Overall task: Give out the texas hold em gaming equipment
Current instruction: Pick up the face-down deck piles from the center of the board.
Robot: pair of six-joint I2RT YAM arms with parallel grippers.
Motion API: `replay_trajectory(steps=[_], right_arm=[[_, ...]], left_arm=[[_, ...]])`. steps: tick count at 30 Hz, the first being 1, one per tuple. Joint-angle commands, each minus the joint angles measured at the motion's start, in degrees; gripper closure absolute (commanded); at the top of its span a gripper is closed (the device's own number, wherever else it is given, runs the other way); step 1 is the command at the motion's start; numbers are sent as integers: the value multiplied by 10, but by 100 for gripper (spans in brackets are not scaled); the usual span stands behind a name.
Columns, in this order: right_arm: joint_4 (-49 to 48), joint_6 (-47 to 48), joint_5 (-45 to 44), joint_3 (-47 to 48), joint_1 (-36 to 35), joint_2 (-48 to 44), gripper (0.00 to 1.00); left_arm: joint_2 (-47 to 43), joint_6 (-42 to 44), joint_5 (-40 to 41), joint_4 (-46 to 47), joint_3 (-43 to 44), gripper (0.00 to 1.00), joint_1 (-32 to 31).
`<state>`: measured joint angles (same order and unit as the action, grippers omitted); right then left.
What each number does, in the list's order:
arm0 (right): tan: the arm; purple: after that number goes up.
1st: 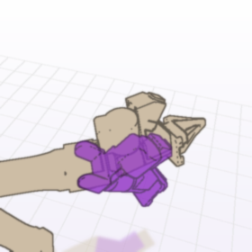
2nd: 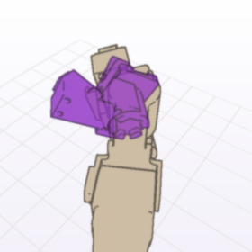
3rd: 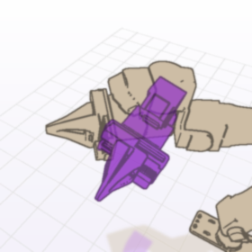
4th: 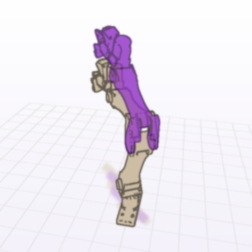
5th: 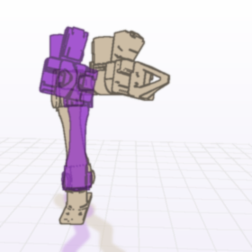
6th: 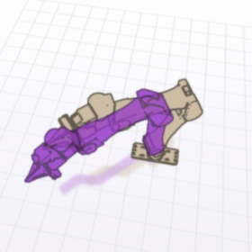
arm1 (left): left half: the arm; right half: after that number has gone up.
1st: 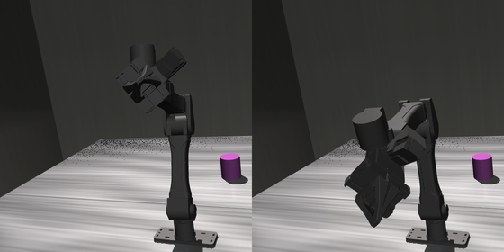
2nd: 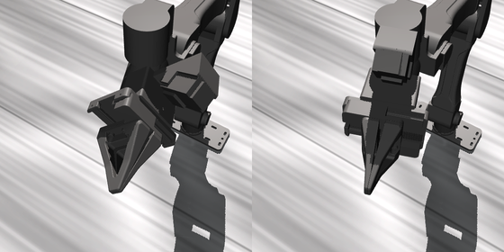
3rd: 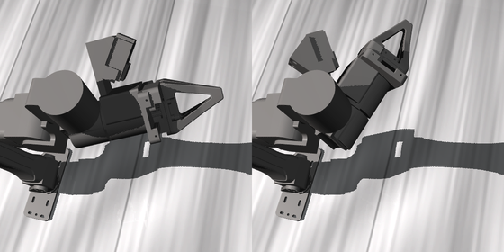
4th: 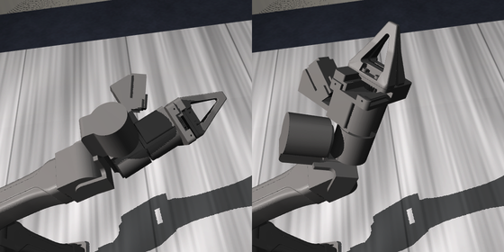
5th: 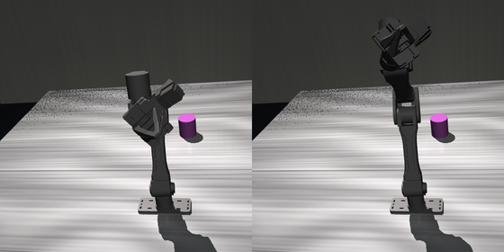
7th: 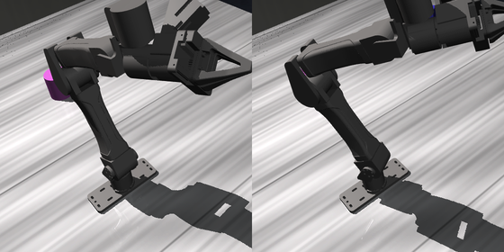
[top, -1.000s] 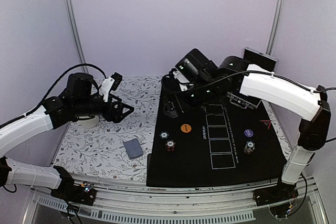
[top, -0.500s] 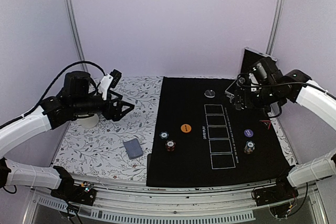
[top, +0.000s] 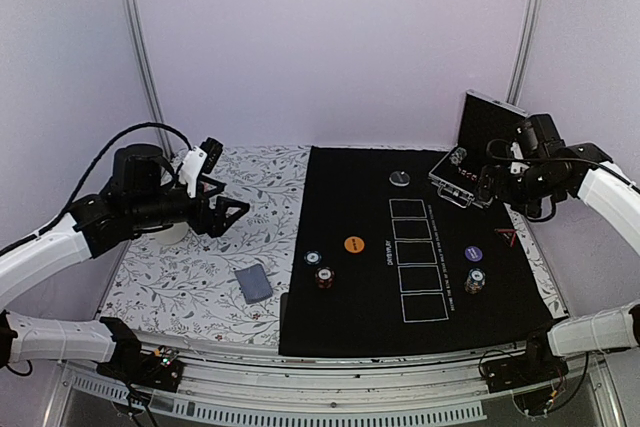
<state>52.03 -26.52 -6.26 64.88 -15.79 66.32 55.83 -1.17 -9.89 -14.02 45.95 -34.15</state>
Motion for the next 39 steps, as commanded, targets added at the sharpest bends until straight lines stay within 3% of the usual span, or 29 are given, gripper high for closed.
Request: replay_trajectory(steps=[1,11,20,23,28,31,34,39], right_arm=[[-28,13,23,26,5,29,1],[-64,12,56,25,4,50,1],[-102,-21,43,-11,-21,9,1],[-94,-32,-4,-7,-80,26,1],[-68,-47,-74,39,-212,104,1],[-108,-47,-73,71,-283,157,1],[-169,-21,-52,108,-360,241,1],[-213,29,-43,250,-475,418,1]], left_arm=[[-3,12,12,11,-9,13,4],[19,19,24,18,-15,11,4],[57,-9,28,17,-6,11,5],[79,-55,9,18,2,11,6],[102,-109,51,1,-7,11,6],[109,-150,63,7,-40,11,10],[115,-197,75,49,-85,10,28],[167,-229,51,95,-100,13,75]])
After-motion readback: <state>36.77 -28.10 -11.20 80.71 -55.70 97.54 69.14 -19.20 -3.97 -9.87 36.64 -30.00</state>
